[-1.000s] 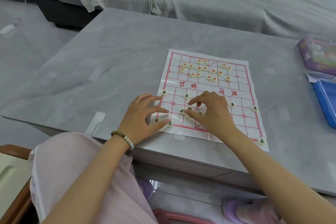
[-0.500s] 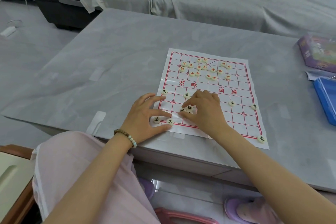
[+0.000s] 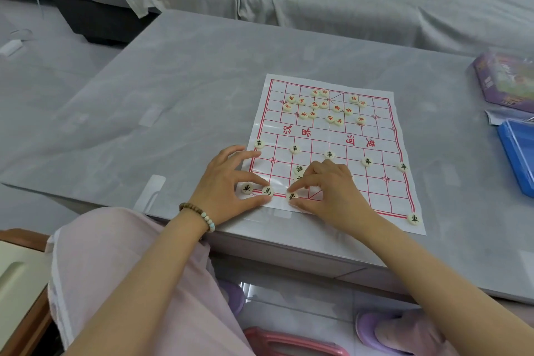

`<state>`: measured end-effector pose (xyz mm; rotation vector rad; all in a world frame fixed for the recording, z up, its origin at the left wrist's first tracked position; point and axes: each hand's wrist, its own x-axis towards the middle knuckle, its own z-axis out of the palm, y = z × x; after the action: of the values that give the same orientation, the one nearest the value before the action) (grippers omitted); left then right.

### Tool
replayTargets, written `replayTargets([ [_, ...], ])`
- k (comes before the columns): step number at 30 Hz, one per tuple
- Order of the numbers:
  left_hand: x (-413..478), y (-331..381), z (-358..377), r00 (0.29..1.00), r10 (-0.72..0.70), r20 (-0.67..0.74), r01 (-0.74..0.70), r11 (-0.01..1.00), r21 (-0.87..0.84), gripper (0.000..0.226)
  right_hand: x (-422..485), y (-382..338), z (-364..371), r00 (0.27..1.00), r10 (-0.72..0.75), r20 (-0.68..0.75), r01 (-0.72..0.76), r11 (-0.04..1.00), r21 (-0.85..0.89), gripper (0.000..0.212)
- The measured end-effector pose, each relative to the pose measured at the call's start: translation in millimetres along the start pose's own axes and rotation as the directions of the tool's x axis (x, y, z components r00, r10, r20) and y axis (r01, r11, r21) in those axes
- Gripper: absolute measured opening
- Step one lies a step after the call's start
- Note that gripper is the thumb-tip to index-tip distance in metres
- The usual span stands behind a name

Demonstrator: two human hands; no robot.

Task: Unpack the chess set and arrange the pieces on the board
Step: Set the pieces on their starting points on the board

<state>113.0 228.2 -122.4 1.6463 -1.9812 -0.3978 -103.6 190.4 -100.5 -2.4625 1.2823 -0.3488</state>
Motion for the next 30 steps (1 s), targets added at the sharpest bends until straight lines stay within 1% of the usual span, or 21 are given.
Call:
replayTargets([
  [8,0,0,0,1.000,-0.007,0.018,0.007,1.000,0.012,0.027,1,0,5,1.000,-0.006,-0.024,0.006,1.000,0.024,0.021],
  [11,0,-2,1,1.000,0.006,0.021,-0.007,1.000,0.013,0.035,0,2,2,0.999,-0.010,-0.032,0.012,0.998,0.061,0.023],
  [12,-1,-3,2,1.000,0.013,0.020,-0.013,1.000,0.009,0.040,0,5,-3,0.998,0.014,-0.054,-0.007,0.993,0.118,0.022],
  [14,0,-3,1,1.000,0.010,0.005,-0.010,1.000,-0.009,0.048,0,13,-19,0.988,0.108,-0.115,-0.074,0.962,0.264,0.018],
  [16,2,-1,0,1.000,-0.004,-0.022,0.004,1.000,-0.025,0.051,-2,27,-35,0.964,0.195,-0.183,-0.132,0.942,0.309,0.014],
  [19,11,7,-1,0.998,0.012,-0.062,-0.015,0.999,-0.038,0.047,-7,46,-53,0.939,0.278,-0.205,-0.212,0.933,0.292,0.012],
  [21,16,14,1,0.997,0.030,-0.068,-0.031,0.999,-0.009,0.048,-12,52,-56,0.944,0.281,-0.171,-0.231,0.937,0.263,0.014],
  [23,20,23,5,0.998,0.035,-0.046,-0.033,0.998,0.054,0.052,-15,52,-52,0.959,0.254,-0.124,-0.225,0.952,0.208,0.015],
  [26,23,33,11,1.000,0.023,0.008,-0.024,0.993,0.114,0.056,-14,46,-37,0.972,0.225,-0.075,-0.220,0.973,0.069,0.020],
  [28,24,35,14,0.999,0.027,0.026,-0.030,0.990,0.137,0.060,-11,42,-29,0.976,0.201,-0.084,-0.207,0.977,-0.060,0.026],
  [30,22,35,15,0.998,0.048,0.037,-0.053,0.985,0.161,0.062,-9,38,-24,0.979,0.171,-0.108,-0.184,0.975,-0.123,0.029],
])
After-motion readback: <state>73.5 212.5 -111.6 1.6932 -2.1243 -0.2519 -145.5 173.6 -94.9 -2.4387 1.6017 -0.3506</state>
